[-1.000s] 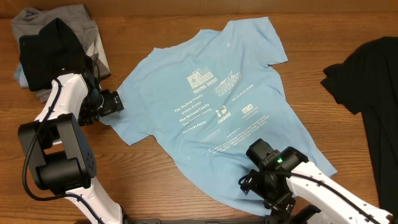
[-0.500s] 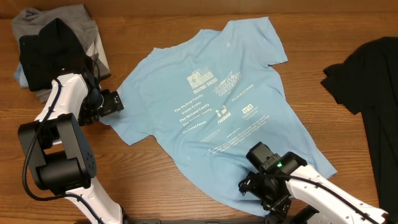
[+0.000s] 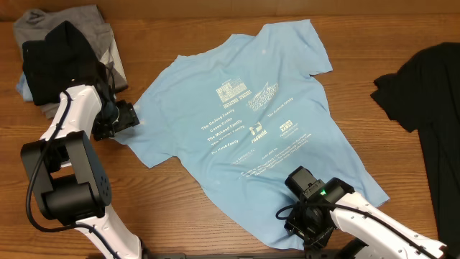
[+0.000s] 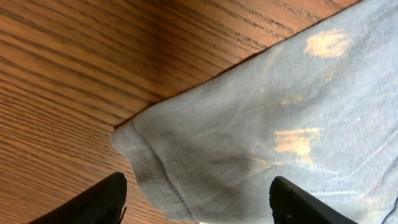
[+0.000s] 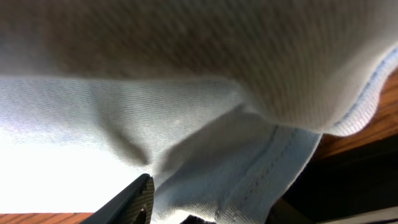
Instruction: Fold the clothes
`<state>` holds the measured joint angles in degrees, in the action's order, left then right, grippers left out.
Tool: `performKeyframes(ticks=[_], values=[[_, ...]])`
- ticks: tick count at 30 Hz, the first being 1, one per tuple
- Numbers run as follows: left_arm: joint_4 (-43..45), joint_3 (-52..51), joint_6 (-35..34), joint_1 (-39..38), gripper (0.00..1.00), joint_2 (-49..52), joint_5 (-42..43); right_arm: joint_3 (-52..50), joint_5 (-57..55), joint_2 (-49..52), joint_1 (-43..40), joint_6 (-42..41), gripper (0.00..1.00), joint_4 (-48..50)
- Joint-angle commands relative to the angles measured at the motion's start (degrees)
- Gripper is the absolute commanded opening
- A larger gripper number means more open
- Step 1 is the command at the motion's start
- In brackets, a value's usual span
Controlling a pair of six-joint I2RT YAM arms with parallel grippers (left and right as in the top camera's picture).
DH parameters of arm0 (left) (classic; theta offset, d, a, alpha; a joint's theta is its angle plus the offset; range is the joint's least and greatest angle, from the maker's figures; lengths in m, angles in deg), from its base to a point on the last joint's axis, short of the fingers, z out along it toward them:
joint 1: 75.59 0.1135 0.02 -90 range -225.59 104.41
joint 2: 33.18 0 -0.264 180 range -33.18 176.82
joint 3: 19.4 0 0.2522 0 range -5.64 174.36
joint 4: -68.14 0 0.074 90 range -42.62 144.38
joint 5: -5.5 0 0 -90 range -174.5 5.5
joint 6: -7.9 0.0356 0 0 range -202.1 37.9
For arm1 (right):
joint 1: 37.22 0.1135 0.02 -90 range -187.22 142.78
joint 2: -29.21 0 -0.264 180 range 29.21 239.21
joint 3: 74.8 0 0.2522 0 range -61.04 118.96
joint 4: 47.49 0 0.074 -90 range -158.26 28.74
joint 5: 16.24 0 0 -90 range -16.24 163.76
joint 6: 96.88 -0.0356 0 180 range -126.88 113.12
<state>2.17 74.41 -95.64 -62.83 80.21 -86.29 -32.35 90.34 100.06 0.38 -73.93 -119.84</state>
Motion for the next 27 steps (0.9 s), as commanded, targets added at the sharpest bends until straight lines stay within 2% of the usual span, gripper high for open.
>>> performKeyframes(ticks=[1,7,27], values=[[0.17,-0.09,-0.66,0.11,0.82,0.5,-2.58,-0.35,0.2,-0.07,0.37,-0.07,0.51,0.04],[-0.44,-0.2,-3.19,1.18,0.83,0.57,-4.48,-0.35,0.2,-0.07,0.37,-0.04,0.56,0.04],[2.56,-3.08,-3.43,4.13,0.85,1.05,-1.16,-0.35,0.22,-0.07,0.37,-0.02,0.57,1.09]])
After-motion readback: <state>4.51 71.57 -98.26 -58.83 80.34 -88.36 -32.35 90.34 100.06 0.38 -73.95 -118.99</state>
